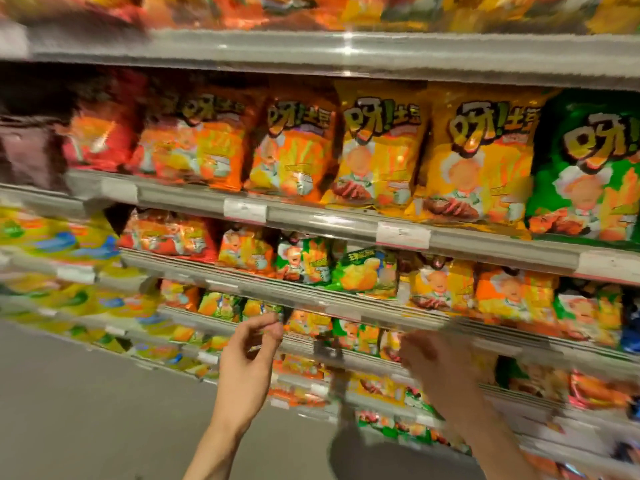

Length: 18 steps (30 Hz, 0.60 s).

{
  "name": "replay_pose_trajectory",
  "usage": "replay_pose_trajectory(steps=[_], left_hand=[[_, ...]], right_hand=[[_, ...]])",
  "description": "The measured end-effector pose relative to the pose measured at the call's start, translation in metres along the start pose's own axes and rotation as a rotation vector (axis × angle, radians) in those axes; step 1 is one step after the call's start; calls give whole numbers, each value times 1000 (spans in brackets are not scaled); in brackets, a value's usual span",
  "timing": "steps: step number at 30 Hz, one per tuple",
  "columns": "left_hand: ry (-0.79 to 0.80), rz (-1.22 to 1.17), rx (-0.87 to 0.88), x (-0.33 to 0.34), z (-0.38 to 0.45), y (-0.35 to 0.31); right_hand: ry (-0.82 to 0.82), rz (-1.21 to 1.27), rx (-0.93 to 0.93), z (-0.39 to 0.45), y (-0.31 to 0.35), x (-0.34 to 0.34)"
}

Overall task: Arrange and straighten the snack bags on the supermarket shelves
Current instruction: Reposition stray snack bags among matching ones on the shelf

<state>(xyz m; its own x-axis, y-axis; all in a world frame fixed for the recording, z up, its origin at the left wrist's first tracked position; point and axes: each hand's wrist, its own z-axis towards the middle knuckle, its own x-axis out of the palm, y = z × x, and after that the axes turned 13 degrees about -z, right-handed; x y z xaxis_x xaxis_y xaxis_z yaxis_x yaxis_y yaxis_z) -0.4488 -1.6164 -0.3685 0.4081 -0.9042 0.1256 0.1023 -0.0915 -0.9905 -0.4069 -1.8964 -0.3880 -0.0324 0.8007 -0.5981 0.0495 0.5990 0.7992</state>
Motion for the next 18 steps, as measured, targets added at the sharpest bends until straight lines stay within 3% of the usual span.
replay_pose_trajectory(steps=[9,18], left_hand=[[-135,-104,-33,-144,42,-5],[-202,-119,-21,-209,132,-10]], right_hand=[[58,-110,-71,-3,98,132],[67,-56,-147,70,166,217]])
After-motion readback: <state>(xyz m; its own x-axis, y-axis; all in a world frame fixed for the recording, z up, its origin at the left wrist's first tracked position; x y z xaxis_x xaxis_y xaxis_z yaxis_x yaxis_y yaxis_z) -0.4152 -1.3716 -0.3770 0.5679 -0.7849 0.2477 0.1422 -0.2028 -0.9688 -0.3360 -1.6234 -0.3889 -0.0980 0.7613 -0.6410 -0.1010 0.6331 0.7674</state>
